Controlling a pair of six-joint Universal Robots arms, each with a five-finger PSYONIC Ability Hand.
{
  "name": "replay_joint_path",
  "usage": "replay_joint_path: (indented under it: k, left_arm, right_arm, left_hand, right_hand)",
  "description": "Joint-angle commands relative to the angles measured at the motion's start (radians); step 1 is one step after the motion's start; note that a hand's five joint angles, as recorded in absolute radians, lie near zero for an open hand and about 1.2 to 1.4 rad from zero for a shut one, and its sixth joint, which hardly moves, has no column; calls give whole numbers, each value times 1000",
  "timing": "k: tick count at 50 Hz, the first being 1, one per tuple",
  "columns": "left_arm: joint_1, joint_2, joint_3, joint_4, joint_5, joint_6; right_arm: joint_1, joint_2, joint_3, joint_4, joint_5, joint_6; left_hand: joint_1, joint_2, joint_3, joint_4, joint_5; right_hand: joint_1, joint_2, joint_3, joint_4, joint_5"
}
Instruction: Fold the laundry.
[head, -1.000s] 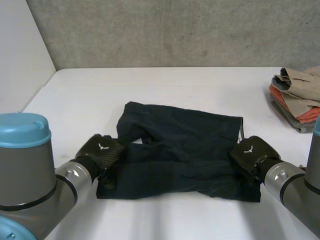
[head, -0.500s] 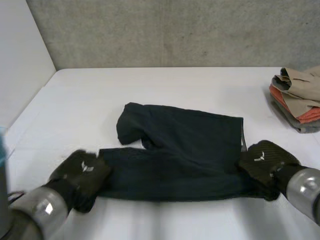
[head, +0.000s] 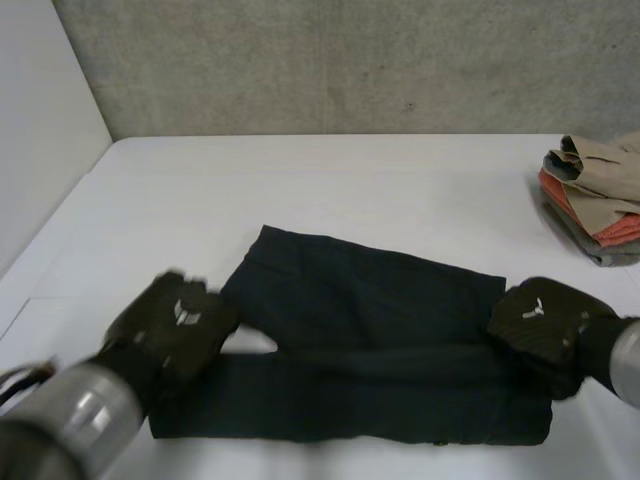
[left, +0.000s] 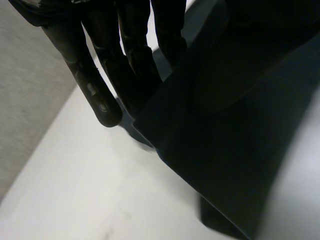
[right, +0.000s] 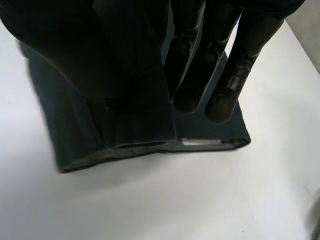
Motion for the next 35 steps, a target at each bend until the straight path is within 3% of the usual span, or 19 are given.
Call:
replay_joint_path:
  k: [1, 8, 12, 19, 20, 21, 22, 24, 25, 29, 35]
  left_arm:
    - [22, -329, 220, 316, -3, 10]
    - [22, -661, 519, 535, -9, 36]
    - [22, -822, 680, 559, -4, 92]
    - [22, -1008, 871, 599, -12, 160]
    - [22, -1035, 897, 605, -17, 163]
    - [22, -1045, 905, 605, -20, 163]
    - [20, -1051, 906, 606, -21, 163]
    - [13, -1054, 896, 612, -17, 163]
    - [10, -1053, 888, 617, -15, 162]
    - [-7, -1001, 824, 664, -17, 155]
    - [-16, -847, 661, 746, -18, 149]
  right_arm:
    - [15, 183, -114, -193, 74, 124]
    - [101, 340, -212, -422, 242, 141]
    - [144, 441, -275, -548, 317, 129]
    - [155, 607, -367, -729, 339, 98]
    - [163, 647, -393, -766, 353, 83]
    - [167, 667, -405, -784, 359, 78]
    - [169, 682, -419, -794, 367, 69]
    - [175, 710, -448, -800, 411, 59]
    - [178, 708, -453, -800, 429, 63]
    - [193, 652, -421, -798, 486, 109]
    - [198, 441, -271, -743, 474, 282]
  left_hand:
    - [259, 201, 210, 199, 240]
    - [259, 201, 210, 199, 240]
    - [259, 201, 210, 199, 240]
    - [259, 201, 210, 199, 240]
    - [259, 201, 210, 199, 240]
    - [189, 132, 140, 129, 170]
    - [-166, -224, -215, -226, -185]
    - [-963, -1021, -1012, -1023, -982]
    - [-887, -944, -936, -947, -906]
    - [-963, -1021, -1012, -1023, -982]
    - [-963, -1021, -1012, -1023, -982]
  right_hand:
    - [420, 231, 205, 208, 231]
    - [420, 231, 205, 208, 231]
    - [420, 231, 205, 208, 231]
    - [420, 231, 205, 208, 231]
    - [-94, -283, -308, -305, -283]
    - [-422, -610, -636, -633, -610]
    - [-765, -954, -979, -976, -954]
    - [-802, -991, -1017, -1013, -991]
    - [-802, -991, -1017, -1013, -991]
    - [-802, -991, -1017, -1013, -991]
    - [-802, -991, -1017, -1013, -991]
